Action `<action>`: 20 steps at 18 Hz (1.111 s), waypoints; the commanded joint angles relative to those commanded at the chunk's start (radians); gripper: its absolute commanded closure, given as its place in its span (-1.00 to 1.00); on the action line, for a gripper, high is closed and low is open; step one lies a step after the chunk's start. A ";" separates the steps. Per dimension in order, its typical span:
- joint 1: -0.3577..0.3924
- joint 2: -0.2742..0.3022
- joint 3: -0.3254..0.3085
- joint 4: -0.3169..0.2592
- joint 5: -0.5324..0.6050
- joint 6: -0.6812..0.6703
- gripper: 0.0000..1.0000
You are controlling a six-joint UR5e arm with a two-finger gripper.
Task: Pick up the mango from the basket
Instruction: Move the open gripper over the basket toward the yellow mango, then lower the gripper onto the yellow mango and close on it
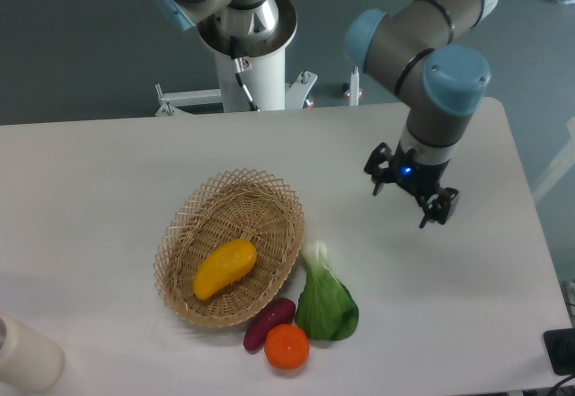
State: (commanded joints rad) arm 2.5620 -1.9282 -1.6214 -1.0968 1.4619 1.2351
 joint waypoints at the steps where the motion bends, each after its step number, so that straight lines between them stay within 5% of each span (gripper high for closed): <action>1: -0.018 -0.002 0.002 0.000 -0.003 -0.005 -1.00; 20: -0.336 -0.061 -0.032 0.015 -0.048 -0.322 -1.00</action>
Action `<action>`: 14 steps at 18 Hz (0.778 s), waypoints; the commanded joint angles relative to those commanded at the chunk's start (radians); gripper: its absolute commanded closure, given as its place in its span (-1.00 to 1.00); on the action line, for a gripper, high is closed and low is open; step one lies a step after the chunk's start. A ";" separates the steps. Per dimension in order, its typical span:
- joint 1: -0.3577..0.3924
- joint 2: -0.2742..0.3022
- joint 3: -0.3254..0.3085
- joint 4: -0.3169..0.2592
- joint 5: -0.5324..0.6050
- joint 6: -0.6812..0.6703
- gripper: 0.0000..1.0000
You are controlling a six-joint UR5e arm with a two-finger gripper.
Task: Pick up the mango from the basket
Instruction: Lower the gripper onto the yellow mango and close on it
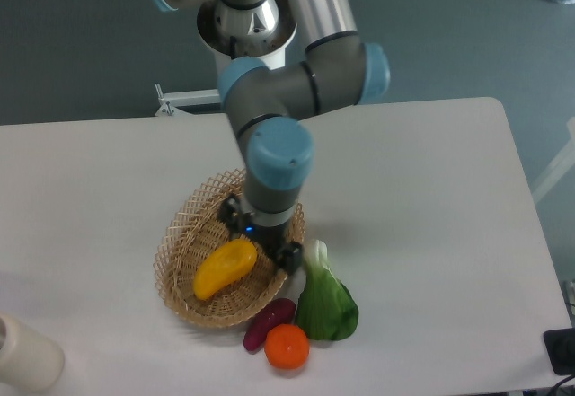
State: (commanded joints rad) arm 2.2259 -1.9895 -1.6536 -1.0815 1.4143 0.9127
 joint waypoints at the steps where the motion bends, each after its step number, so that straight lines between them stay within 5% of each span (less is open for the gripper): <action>1: -0.003 -0.011 -0.008 0.008 0.002 0.000 -1.00; 6: -0.021 -0.017 -0.057 0.113 0.003 -0.038 -1.00; 14: -0.045 -0.041 -0.064 0.123 0.009 -0.063 -1.00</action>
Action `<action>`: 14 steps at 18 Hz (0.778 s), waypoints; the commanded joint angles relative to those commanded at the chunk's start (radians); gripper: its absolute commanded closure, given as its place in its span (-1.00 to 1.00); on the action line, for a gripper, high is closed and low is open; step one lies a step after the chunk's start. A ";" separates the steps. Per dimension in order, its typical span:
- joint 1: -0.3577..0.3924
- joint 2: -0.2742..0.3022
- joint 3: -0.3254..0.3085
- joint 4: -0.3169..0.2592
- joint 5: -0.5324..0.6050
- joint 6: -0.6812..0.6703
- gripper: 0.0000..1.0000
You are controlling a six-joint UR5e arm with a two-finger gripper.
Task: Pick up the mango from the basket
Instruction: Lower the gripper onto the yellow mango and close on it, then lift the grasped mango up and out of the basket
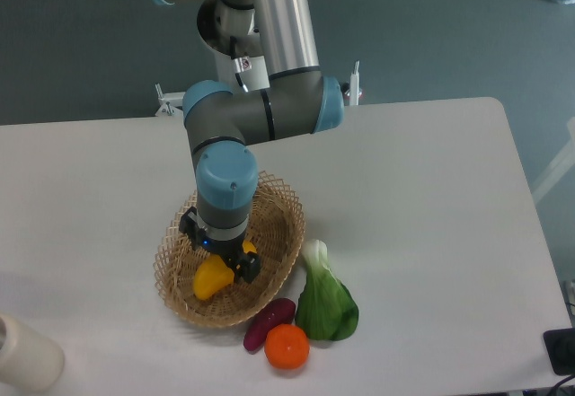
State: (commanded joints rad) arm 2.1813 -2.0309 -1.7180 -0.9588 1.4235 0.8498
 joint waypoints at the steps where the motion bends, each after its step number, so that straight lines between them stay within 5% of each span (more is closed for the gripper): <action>1: 0.000 -0.003 0.000 0.000 0.009 0.000 -1.00; 9: -0.017 -0.031 0.002 0.029 0.084 0.000 -0.95; 14: -0.028 -0.028 0.006 0.022 0.126 -0.003 0.25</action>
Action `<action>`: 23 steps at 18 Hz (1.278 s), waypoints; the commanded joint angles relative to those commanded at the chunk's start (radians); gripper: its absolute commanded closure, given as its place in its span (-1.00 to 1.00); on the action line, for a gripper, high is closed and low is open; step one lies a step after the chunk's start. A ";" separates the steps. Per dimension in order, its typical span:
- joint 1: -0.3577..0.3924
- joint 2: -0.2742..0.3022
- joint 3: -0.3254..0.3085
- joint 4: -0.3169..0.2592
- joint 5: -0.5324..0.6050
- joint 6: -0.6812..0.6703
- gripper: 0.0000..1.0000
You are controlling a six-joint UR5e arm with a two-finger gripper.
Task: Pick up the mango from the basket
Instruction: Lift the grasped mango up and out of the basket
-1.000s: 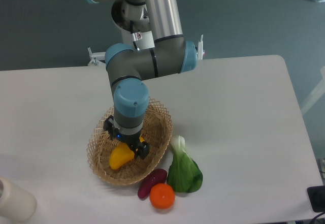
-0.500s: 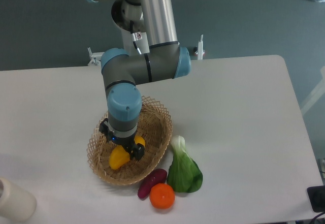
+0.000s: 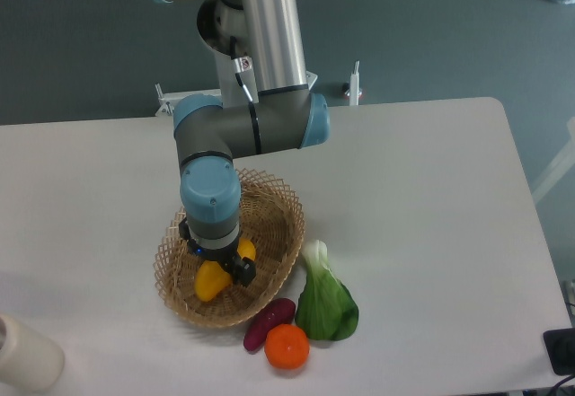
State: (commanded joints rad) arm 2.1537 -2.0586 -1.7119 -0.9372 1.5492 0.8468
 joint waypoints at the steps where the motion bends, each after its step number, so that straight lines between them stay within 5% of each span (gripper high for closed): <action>1: 0.000 0.005 0.002 -0.002 0.002 0.002 0.35; 8: 0.017 0.063 0.012 -0.015 0.000 0.017 0.38; 15: 0.119 0.139 0.011 -0.009 -0.001 0.025 0.33; 23: 0.228 0.176 0.008 -0.020 0.002 0.202 0.27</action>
State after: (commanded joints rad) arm 2.3821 -1.8823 -1.7042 -0.9572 1.5508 1.0490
